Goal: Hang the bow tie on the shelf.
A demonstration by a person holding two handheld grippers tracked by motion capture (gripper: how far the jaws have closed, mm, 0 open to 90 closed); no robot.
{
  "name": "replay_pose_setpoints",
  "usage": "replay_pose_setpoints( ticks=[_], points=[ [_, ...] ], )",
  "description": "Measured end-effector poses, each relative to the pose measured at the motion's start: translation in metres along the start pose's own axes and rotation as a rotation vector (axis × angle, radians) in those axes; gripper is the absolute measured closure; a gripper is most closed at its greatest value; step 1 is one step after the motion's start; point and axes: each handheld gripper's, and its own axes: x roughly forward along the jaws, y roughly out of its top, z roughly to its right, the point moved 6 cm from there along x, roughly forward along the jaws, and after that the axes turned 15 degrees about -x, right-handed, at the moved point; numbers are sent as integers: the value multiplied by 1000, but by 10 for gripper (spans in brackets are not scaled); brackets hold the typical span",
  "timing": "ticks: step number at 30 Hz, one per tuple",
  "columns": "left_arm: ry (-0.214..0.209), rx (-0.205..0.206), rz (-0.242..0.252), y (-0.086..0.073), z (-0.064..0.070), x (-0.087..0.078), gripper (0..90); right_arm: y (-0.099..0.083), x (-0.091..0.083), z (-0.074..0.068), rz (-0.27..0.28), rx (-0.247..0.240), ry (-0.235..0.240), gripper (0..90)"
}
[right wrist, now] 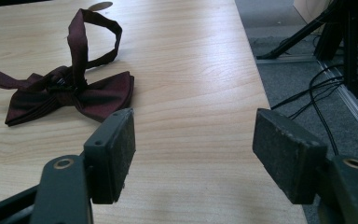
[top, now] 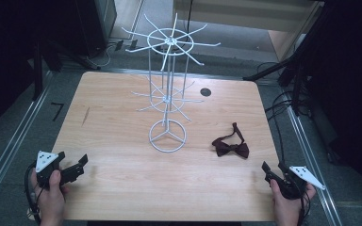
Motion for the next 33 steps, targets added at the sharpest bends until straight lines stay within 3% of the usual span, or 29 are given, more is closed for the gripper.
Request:
replay_pose_setpoints(
  ticks=[3, 5, 7, 12, 17, 18, 24, 33],
  points=[
    [-1, -1, -2, 0, 0, 0, 142, 0, -1, 0, 6, 0, 0, 347],
    [-1, 4, -1, -1, 1, 0, 142, 0, 0, -2, 10, 2, 42, 443],
    [0, 7, -2, -1, 1, 0, 142, 1, 0, -5, 4, 0, 69, 470],
    [-5, -2, -1, 0, 0, -1, 142, 16, -1, -15, -54, -95, 100, 528],
    [-9, -5, -4, 0, 0, -1, 142, 27, 2, -22, -104, -130, 145, 532],
    [-9, -8, -3, 0, 0, -1, 142, 31, 7, -24, -156, -140, 157, 539],
    [-13, -12, -6, 0, -1, 0, 142, 43, 17, -26, -258, -161, 195, 540],
    [-19, -19, -6, 0, -1, -1, 142, 59, 37, -33, -419, -247, 236, 538]
  ],
)
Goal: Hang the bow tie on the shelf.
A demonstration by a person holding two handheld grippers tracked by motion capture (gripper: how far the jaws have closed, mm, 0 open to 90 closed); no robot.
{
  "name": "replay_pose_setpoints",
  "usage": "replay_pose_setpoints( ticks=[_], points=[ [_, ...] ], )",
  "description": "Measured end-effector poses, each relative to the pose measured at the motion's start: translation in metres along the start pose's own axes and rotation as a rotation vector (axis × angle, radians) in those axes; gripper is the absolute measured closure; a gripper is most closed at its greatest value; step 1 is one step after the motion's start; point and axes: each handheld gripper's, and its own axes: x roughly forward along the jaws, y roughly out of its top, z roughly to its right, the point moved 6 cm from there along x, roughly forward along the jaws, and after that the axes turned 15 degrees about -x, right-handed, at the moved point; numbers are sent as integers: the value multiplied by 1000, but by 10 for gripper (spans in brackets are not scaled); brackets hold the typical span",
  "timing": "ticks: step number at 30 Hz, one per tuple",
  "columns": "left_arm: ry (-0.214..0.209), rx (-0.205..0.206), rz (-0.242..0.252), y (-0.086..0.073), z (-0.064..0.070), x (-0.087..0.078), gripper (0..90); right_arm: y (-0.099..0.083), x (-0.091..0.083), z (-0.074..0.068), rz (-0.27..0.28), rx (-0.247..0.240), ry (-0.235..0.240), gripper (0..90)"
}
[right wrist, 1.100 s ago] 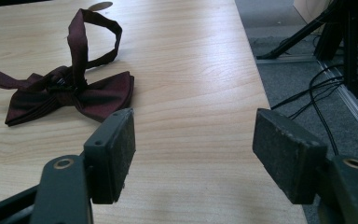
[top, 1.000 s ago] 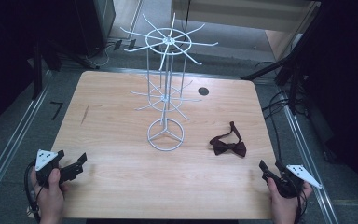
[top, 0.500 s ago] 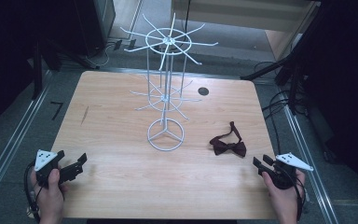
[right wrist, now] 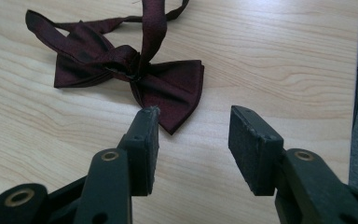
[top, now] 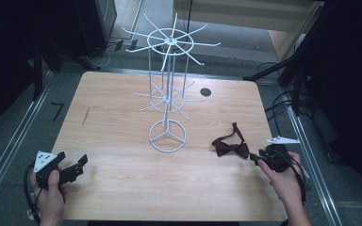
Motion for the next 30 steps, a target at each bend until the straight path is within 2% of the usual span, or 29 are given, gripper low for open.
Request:
replay_pose_setpoints(
  ticks=[6, 15, 19, 25, 30],
  points=[
    [1, 0, 1, 0, 0, 0, 142, 18, 4, 2, -90, -53, 38, 530],
    [-2, -2, -1, 0, 0, 0, 142, 45, 7, 10, -197, -90, 48, 523],
    [-2, -2, 0, 0, 0, 0, 142, 55, 12, 9, -235, -108, 61, 516],
    [-2, -2, -2, 0, 0, 0, 142, 69, 18, 7, -317, -144, 54, 507],
    [-3, -5, 2, 0, 0, 1, 142, 80, 23, 4, -353, -160, 52, 495]
  ],
)
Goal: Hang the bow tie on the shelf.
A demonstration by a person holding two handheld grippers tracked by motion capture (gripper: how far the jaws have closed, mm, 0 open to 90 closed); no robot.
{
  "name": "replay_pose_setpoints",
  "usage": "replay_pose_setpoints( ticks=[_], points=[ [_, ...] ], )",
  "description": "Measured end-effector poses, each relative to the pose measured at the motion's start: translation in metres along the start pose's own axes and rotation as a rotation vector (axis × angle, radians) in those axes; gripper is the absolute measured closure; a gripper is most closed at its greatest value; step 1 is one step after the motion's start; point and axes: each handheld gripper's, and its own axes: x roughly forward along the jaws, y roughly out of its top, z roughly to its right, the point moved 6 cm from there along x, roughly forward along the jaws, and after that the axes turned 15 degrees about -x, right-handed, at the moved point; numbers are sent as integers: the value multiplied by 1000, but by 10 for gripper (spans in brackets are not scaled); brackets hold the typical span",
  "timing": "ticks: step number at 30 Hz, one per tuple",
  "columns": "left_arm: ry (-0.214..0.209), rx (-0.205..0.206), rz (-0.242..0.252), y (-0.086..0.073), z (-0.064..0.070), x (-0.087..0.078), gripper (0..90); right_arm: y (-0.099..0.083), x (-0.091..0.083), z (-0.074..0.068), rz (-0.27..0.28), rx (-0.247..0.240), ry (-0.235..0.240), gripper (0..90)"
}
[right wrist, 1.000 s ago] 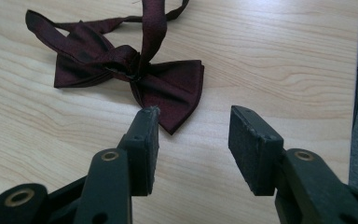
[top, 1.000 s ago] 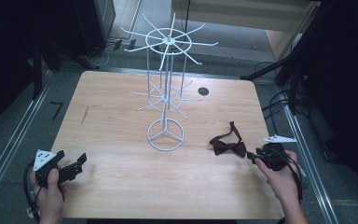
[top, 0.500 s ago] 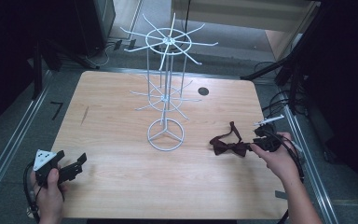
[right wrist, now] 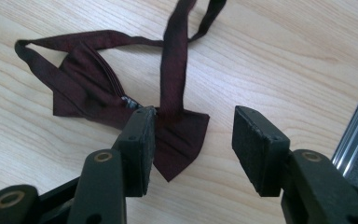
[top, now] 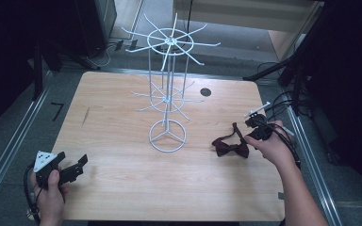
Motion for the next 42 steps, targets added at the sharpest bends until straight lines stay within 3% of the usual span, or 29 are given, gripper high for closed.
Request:
replay_pose_setpoints(
  ticks=[6, 10, 15, 19, 20, 21, 24, 26, 27, 35, 42],
  points=[
    [1, -5, 0, 0, 0, 0, 142, 14, 6, 2, -42, 4, -10, 489],
    [1, -6, 0, 0, 0, 0, 142, 20, 14, 3, -89, 19, 9, 505],
    [-1, -8, 2, 0, 0, 0, 142, 26, 21, -1, -132, 27, 52, 595],
    [-2, -8, 2, 0, 0, 0, 142, 29, 23, -2, -143, 9, 28, 773],
    [-2, -8, 2, 0, 0, 0, 142, 29, 23, -2, -143, 9, 28, 773],
    [-1, -10, 3, 0, -1, 0, 141, 29, 21, -1, -126, -7, 11, 842],
    [2, -10, 4, 1, -1, 0, 141, 30, 16, 0, -100, -3, -14, 884],
    [2, -11, 5, 1, -1, 0, 141, 30, 14, 1, -86, -10, -21, 888],
    [2, -12, 6, 1, -1, 0, 141, 31, 10, 2, -61, -24, -52, 894],
    [2, -9, 7, 1, -1, 0, 142, 38, -13, -1, 74, -75, -143, 900],
    [3, -6, 9, 1, -1, -1, 141, 46, -32, -6, 195, -89, -205, 900]
  ],
)
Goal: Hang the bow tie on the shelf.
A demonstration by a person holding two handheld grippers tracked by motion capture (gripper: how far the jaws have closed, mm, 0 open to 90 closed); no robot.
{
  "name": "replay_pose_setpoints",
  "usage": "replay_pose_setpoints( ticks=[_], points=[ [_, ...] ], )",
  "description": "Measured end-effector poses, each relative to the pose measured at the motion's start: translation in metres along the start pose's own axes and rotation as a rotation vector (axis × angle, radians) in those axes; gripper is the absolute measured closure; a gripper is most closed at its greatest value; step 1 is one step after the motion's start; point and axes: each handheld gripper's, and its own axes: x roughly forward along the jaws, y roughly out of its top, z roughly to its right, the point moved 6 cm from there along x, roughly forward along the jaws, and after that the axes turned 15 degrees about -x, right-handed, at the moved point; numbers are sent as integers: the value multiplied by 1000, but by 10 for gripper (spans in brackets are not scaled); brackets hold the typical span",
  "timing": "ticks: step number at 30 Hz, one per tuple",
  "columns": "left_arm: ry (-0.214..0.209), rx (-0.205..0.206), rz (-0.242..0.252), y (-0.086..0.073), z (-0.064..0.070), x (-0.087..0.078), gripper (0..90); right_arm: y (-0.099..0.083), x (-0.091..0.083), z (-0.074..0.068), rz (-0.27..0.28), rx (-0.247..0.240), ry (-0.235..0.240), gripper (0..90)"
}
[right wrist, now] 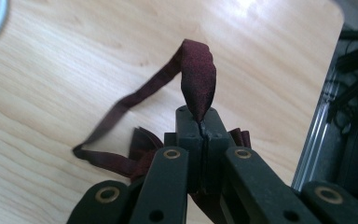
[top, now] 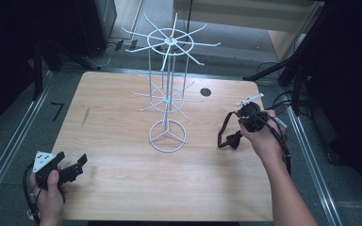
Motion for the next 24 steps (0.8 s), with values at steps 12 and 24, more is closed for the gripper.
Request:
replay_pose_setpoints(
  ticks=[12, 24],
  points=[
    [0, 0, 1, 0, 0, 0, 141, 17, -34, -4, 234, -9, -84, 900],
    [-2, 3, 2, 0, 0, 0, 141, 27, -62, -25, 465, -10, -112, 900]
  ],
)
